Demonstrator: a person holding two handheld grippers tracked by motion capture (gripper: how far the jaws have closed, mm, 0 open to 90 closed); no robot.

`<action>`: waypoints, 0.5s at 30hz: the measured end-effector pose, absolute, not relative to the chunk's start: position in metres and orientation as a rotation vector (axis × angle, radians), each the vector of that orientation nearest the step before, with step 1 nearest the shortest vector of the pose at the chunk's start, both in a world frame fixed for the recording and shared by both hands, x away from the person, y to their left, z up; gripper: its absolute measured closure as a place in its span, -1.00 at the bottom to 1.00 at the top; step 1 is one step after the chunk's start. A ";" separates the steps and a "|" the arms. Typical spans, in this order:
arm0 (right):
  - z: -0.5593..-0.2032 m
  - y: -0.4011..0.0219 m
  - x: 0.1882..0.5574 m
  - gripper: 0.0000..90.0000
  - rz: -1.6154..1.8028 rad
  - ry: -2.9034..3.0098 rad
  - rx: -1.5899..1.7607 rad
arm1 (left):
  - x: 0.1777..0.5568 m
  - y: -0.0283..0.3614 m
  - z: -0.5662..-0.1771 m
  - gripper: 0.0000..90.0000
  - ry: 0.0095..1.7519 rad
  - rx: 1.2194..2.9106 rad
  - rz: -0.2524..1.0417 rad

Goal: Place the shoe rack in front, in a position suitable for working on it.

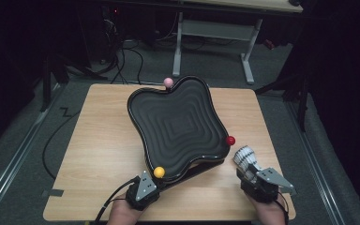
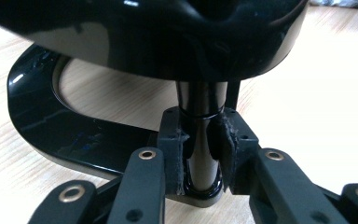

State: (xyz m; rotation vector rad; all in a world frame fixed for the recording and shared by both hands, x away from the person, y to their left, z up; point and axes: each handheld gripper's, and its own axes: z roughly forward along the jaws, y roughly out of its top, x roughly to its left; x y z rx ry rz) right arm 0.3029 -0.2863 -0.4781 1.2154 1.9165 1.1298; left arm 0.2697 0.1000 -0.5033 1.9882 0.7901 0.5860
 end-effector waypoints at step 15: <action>-0.495 -0.336 0.325 -0.13 1.061 1.934 1.385 | 0.260 0.106 -0.502 0.36 0.786 1.991 0.579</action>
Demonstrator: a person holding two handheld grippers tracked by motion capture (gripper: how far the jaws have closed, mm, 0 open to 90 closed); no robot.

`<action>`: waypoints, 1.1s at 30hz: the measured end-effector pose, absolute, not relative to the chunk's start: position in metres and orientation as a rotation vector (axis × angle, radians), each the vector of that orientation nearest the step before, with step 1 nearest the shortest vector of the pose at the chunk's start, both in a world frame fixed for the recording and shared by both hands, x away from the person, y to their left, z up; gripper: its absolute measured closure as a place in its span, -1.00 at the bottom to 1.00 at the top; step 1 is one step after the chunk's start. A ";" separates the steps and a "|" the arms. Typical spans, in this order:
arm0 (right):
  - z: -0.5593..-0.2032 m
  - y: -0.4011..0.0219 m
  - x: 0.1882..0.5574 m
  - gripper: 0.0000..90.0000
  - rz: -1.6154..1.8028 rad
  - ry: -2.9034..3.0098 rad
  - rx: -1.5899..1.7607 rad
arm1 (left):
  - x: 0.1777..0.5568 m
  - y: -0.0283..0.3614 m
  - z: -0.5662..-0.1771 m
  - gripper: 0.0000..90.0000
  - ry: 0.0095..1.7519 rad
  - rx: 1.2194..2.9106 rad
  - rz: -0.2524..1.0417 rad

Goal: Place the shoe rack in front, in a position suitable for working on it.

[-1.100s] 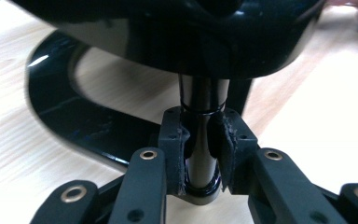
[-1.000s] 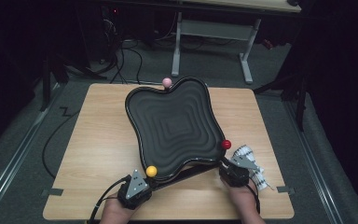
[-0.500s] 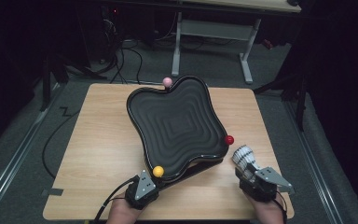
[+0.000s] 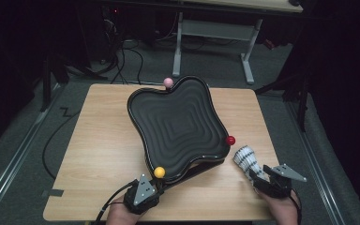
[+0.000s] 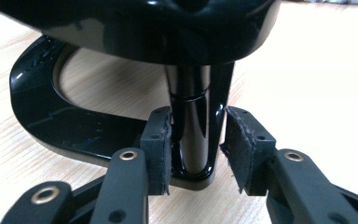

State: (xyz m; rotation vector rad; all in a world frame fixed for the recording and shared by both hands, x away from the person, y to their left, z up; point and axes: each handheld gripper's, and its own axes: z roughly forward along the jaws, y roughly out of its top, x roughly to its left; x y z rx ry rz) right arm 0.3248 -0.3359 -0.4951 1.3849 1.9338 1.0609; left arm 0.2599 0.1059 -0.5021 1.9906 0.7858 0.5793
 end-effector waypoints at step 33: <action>-0.412 -0.258 0.305 0.77 1.468 1.540 1.063 | 0.257 0.091 -0.506 0.63 0.717 1.987 0.527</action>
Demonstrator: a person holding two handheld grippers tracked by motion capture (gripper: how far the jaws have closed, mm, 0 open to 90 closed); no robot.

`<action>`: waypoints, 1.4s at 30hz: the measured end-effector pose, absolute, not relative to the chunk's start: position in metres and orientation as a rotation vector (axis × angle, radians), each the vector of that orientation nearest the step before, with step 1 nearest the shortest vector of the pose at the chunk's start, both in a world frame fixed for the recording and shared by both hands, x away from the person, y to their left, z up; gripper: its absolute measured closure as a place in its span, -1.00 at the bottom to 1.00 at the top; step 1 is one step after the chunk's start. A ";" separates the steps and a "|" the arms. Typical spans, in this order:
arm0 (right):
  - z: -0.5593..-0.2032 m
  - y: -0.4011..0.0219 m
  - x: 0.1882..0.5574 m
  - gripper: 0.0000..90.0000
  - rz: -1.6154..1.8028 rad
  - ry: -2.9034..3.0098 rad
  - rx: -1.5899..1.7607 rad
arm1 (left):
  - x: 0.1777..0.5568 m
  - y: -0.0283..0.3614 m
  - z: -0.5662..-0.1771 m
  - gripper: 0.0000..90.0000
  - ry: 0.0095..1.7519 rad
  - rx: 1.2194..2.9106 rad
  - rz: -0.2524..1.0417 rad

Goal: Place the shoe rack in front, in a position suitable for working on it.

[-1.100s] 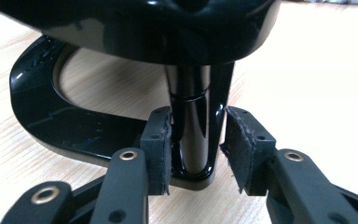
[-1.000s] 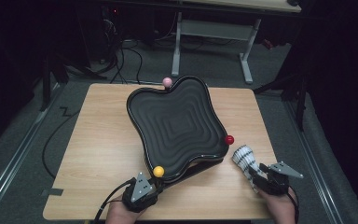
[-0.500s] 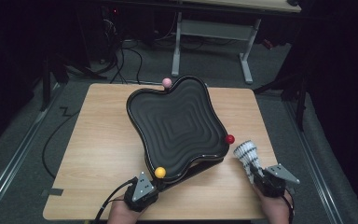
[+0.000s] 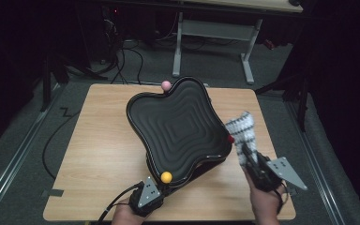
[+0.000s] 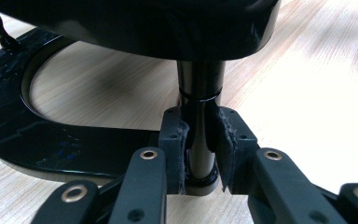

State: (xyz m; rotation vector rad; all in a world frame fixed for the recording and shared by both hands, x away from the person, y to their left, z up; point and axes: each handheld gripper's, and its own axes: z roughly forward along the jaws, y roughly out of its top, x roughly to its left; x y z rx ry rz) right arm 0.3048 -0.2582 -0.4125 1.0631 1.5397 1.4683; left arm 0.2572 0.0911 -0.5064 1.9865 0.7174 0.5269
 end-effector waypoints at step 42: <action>-0.455 -0.210 0.336 0.88 1.130 1.680 1.038 | 0.253 0.086 -0.506 0.60 0.619 2.032 0.539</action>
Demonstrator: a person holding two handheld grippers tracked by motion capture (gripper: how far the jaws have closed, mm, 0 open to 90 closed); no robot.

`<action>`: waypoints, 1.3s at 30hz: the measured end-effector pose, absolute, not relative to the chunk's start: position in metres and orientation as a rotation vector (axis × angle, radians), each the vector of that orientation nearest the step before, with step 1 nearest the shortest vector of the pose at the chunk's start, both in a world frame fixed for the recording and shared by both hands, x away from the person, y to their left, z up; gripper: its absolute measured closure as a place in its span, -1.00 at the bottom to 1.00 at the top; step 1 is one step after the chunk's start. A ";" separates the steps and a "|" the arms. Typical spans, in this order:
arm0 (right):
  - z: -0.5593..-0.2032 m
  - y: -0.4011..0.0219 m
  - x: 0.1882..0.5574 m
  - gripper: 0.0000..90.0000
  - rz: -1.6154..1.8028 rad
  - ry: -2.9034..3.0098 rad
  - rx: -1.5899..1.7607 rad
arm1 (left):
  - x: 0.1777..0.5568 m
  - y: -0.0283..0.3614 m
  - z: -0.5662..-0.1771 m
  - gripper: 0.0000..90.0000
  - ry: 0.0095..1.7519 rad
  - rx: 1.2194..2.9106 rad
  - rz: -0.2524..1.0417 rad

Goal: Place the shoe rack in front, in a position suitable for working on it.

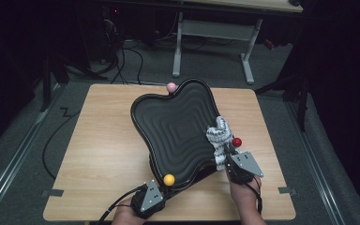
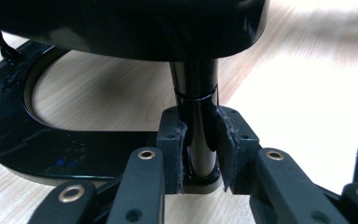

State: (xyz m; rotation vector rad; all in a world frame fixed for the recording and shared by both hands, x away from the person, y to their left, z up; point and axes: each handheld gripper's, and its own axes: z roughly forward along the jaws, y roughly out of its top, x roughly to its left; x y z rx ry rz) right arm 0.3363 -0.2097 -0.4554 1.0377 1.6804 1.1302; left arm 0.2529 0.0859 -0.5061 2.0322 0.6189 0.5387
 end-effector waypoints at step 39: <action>-0.458 -0.127 0.289 0.69 1.503 1.945 0.717 | 0.253 0.087 -0.509 0.61 0.624 2.000 0.530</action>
